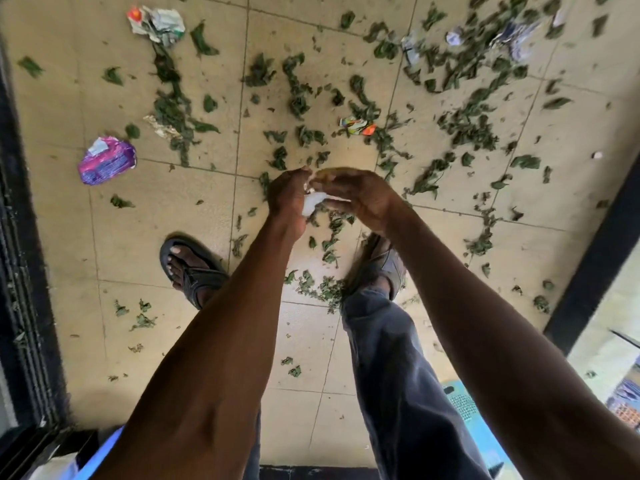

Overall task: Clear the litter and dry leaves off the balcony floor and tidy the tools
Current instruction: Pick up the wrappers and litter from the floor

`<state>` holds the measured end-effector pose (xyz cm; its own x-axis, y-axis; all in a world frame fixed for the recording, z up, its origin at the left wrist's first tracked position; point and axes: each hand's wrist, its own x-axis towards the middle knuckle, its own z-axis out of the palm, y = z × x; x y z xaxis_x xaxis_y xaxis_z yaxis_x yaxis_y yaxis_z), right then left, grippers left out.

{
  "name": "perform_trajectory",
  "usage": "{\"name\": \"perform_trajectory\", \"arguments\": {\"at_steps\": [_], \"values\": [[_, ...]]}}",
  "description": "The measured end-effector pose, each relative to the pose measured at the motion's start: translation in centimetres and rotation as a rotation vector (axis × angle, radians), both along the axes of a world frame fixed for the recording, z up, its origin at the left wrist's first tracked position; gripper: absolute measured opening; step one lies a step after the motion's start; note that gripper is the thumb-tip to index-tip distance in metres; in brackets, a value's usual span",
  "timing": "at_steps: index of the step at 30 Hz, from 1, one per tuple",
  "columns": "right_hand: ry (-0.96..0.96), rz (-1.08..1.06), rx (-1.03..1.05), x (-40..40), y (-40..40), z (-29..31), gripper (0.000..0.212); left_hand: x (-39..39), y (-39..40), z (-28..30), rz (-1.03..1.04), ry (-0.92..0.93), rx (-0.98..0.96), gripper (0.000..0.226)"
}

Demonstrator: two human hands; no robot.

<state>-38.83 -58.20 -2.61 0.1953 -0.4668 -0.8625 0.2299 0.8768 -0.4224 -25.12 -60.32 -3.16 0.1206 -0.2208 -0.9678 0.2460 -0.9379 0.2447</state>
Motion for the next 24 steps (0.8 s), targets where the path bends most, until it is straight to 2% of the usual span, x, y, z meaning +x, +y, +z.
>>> {"name": "perform_trajectory", "arguments": {"at_steps": [1, 2, 4, 6, 9, 11, 13, 15, 16, 17, 19, 20, 22, 24], "values": [[0.113, -0.050, 0.022, -1.3, -0.7, -0.7, 0.020, -0.4, -0.6, -0.2, 0.022, 0.017, 0.012, 0.027], [0.355, 0.003, -0.020, -2.4, -1.4, -1.7, 0.021, -0.9, -1.0, -0.3, 0.062, 0.023, 0.039, 0.033], [0.868, 0.355, -0.217, -4.0, -2.2, -3.7, 0.021, -1.3, -1.7, -0.6, 0.107, 0.017, 0.073, 0.024], [1.121, 0.611, -0.403, -5.0, -2.7, -5.7, 0.029, -1.6, -1.8, -1.9, 0.065, 0.008, 0.076, 0.012], [1.260, 0.952, -0.747, -5.2, -4.1, -8.0, 0.045, -1.8, -1.5, -3.3, 0.005, 0.030, 0.097, 0.027], [1.271, 1.133, -0.845, -5.2, -5.8, -9.5, 0.052, -1.7, -1.1, -4.7, -0.022, 0.025, 0.118, 0.032], [1.272, 1.260, -0.900, -5.4, -6.7, -11.2, 0.050, -1.5, -0.6, -5.3, -0.105, 0.038, 0.095, 0.042], [1.303, 1.376, -1.005, -5.7, -6.7, -11.7, 0.038, -1.0, 0.1, -6.1, -0.160, 0.042, 0.060, 0.044], [1.329, 1.343, -1.032, -5.6, -6.3, -11.6, 0.032, -0.9, 0.2, -6.1, -0.151, 0.035, 0.053, 0.042], [1.348, 1.203, -0.986, -5.4, -5.8, -11.5, 0.029, -0.7, 0.3, -6.1, -0.143, 0.013, 0.042, 0.036], [1.396, 0.676, -0.656, -4.2, -4.8, -10.4, 0.028, -0.7, 0.4, -5.9, -0.078, -0.036, 0.004, 0.015], [1.329, 0.391, -0.419, -3.5, -4.5, -9.4, 0.030, -0.7, 0.4, -5.5, -0.013, -0.026, 0.011, 0.006], [1.050, -0.046, -0.157, -2.7, -3.9, -7.1, 0.030, -0.7, 0.6, -4.8, 0.077, 0.002, 0.034, 0.010], [0.608, -0.399, -0.020, -2.4, -3.4, -4.8, 0.015, -0.8, 0.5, -3.3, 0.119, 0.027, 0.000, 0.018]]}}
